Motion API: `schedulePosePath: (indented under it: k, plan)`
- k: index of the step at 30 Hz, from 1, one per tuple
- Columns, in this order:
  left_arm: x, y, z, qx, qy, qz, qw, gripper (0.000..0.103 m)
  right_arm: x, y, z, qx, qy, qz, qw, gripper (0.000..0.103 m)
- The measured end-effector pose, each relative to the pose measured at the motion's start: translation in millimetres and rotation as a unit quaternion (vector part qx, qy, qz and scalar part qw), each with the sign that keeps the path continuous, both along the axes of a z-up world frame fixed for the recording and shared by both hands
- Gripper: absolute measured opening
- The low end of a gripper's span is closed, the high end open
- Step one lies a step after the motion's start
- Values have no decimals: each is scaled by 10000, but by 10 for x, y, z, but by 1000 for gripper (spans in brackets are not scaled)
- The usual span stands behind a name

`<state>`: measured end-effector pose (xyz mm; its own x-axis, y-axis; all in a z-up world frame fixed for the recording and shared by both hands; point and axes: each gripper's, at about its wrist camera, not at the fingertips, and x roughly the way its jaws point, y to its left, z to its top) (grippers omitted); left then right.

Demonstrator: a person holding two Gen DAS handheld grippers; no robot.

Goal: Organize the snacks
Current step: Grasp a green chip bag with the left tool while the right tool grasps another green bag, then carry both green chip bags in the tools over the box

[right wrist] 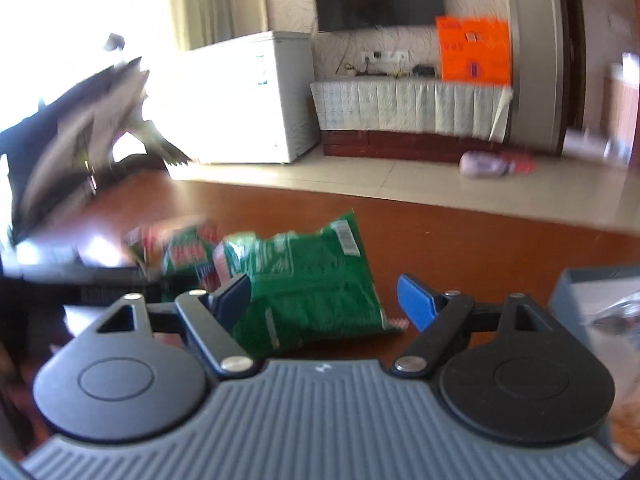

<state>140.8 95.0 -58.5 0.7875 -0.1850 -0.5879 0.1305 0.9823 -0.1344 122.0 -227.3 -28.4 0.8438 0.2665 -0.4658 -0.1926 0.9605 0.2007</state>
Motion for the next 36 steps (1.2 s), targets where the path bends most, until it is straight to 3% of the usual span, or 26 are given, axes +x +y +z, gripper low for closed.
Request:
schedulePosePath:
  k: [5,9,11,14,15,16,19,22,36]
  plan:
    - [138,66,-131,-393,196,20,9990,85,487,-263,-91,907,545,-162,9943,82]
    - [266,139,-224,-677,294,99,9972,89,796,-331,-456,1811,1334,-79,9743,84]
    - [352,143,-297,-754,495,196,9957,89,803,-171,-545,1713,1355,107,9758,85]
    - [408,89,-318,-549,399,310,9972,88,720,82,-544,1511,1268,334,9798,85]
    - [422,86,-328,-545,390,314,9973,84,703,149,-523,1343,1214,316,9830,80]
    - [426,93,-330,-563,372,284,9973,72,674,210,-510,1185,1164,344,9855,75]
    - [419,130,-321,-543,310,251,9977,64,588,248,-432,1126,985,468,9876,60]
    - [406,155,-295,-530,178,192,9982,55,432,181,-325,957,812,432,9911,55]
    - [-121,-90,96,-47,-663,-39,9978,50,-675,-360,251,255,-157,-303,9991,49]
